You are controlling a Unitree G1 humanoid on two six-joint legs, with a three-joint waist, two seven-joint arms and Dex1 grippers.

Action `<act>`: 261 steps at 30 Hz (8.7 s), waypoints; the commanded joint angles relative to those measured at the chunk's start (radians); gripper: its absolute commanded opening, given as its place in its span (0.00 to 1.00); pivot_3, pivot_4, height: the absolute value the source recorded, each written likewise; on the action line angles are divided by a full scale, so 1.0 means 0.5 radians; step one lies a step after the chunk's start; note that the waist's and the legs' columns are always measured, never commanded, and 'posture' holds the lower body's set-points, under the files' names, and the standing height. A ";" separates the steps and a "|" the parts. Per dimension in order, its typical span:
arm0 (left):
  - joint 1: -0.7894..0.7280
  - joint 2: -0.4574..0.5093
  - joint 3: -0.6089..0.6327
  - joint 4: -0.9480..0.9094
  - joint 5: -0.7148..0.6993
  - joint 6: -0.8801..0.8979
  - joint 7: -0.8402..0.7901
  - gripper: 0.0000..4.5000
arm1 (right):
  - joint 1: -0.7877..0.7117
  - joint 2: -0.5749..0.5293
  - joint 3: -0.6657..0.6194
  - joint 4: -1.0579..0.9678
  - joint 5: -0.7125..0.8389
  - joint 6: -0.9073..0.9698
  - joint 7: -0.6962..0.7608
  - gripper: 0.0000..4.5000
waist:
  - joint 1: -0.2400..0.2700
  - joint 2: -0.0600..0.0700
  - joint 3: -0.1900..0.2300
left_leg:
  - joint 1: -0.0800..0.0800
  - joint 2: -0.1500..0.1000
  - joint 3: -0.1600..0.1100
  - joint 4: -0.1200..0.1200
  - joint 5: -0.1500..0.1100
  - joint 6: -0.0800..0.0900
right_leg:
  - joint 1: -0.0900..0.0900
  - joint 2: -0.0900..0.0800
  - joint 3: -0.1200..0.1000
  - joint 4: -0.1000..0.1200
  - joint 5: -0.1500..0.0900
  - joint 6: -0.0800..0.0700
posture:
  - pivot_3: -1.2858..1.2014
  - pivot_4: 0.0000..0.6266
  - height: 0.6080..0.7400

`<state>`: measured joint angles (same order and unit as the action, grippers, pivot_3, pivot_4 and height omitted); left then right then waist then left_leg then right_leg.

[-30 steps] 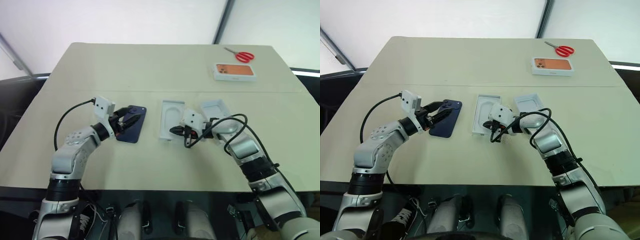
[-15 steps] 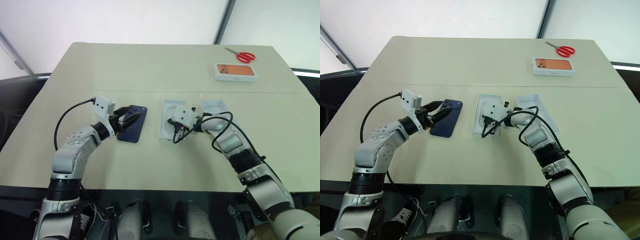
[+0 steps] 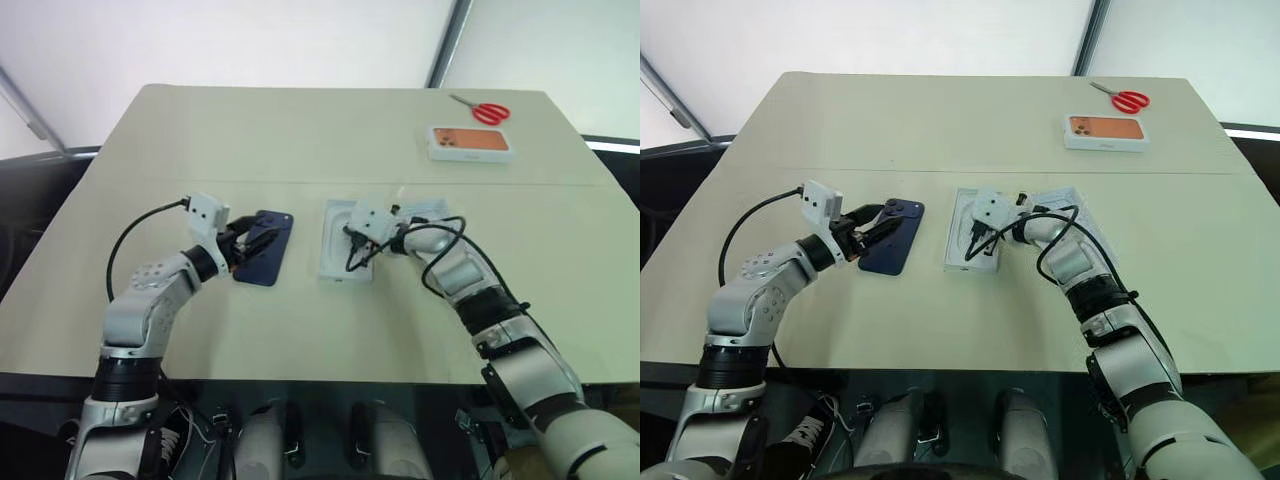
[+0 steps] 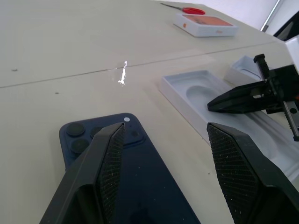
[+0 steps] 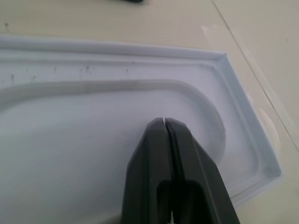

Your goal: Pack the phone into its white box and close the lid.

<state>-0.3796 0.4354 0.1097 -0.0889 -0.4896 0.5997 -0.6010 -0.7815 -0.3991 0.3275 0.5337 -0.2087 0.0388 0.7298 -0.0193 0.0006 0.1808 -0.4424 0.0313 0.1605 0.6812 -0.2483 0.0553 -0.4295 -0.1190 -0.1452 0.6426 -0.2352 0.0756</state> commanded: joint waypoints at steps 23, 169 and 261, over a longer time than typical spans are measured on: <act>-0.495 0.403 0.184 0.831 -0.326 1.005 -0.302 0.66 | -0.225 0.384 0.279 -0.302 -0.003 0.656 0.209 0.01 | -0.004 0.001 0.001 | -0.002 -0.001 0.001 0.000 0.000 -0.001 | -0.005 0.000 0.001 0.005 -0.001 0.001 | 0.52 0.24 0.98; -0.623 -0.167 0.854 0.615 -0.990 1.656 0.230 0.00 | 0.350 -0.107 -0.010 -1.297 0.693 1.158 0.736 0.70 | 0.014 -0.006 0.001 | -0.002 -0.005 -0.004 -0.002 -0.003 -0.007 | -0.004 -0.010 0.003 0.005 -0.002 0.002 | 0.52 0.24 0.98; -0.398 -0.142 0.038 0.231 -0.677 1.422 0.325 0.00 | 0.324 -0.328 -0.175 -0.644 0.555 0.589 0.619 0.00 | 0.014 -0.008 0.003 | -0.002 -0.006 -0.003 -0.001 -0.003 -0.007 | -0.003 -0.011 0.003 0.004 -0.002 0.003 | 0.52 0.24 0.98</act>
<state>-0.5811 0.3575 0.1642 0.0456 -0.8352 1.3225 -0.4094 -0.6127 -0.5615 0.2517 0.2378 0.0699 0.3419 1.0435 -0.0124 -0.0032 0.1823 -0.4432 0.0283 0.1589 0.6806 -0.2498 0.0518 -0.4309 -0.1242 -0.1438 0.6446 -0.2365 0.0769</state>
